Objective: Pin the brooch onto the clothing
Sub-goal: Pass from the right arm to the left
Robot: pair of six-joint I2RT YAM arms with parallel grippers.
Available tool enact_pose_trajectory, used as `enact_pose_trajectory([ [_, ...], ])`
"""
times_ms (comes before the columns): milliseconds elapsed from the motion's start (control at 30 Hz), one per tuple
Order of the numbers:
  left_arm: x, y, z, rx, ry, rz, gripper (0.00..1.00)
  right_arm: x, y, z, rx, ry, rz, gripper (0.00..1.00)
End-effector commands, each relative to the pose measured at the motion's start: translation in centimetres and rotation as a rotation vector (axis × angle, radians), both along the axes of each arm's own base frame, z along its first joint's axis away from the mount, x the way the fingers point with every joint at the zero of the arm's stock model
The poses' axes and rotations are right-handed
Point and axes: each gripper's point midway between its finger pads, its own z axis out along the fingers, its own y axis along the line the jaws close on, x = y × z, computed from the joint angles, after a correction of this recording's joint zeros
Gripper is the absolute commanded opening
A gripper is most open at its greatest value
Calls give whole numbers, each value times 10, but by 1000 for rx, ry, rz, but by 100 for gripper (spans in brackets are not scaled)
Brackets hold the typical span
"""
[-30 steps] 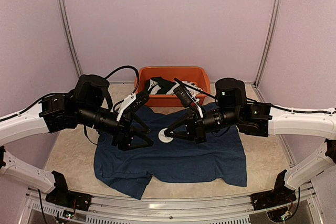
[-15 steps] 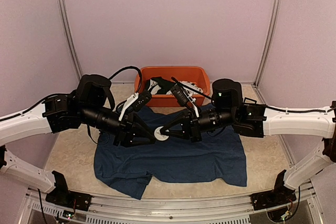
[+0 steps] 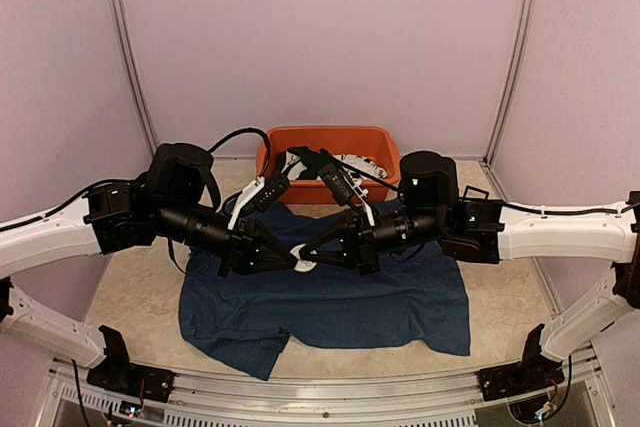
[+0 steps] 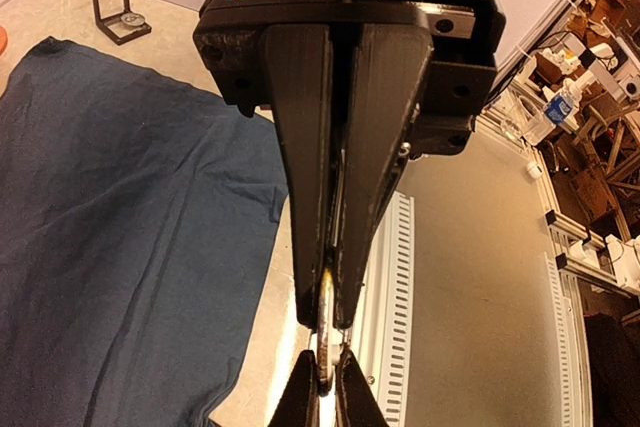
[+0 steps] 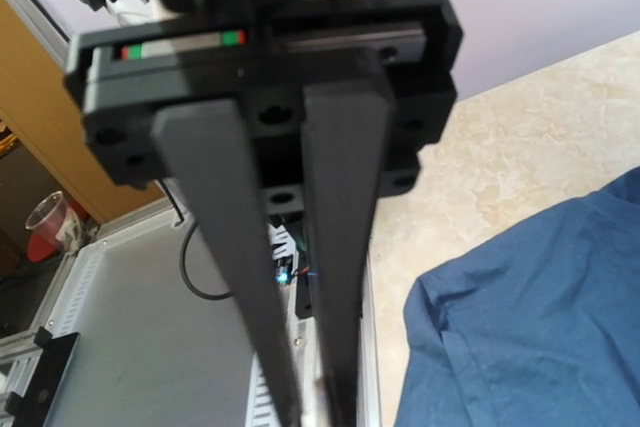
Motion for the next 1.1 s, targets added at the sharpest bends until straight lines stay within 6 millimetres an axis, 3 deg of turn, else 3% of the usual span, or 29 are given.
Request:
enact_pose_trajectory([
  [0, -1, -1, -3, -3, 3, -10, 2, -2, 3, 18, 49, -20, 3, 0],
  [333, -5, 3, 5, -44, -13, -15, 0, 1, 4, 17, 40, -22, -13, 2],
  [500, -7, 7, 8, -57, -27, -16, 0, 3, -8, 24, 58, -42, -38, 24],
  [667, -9, 7, 11, -66, -27, -24, 0, 7, -15, 30, 76, -43, -63, 26],
  [1067, -8, 7, 9, -62, -22, -19, 0, 11, -1, 11, 21, -17, -53, 27],
])
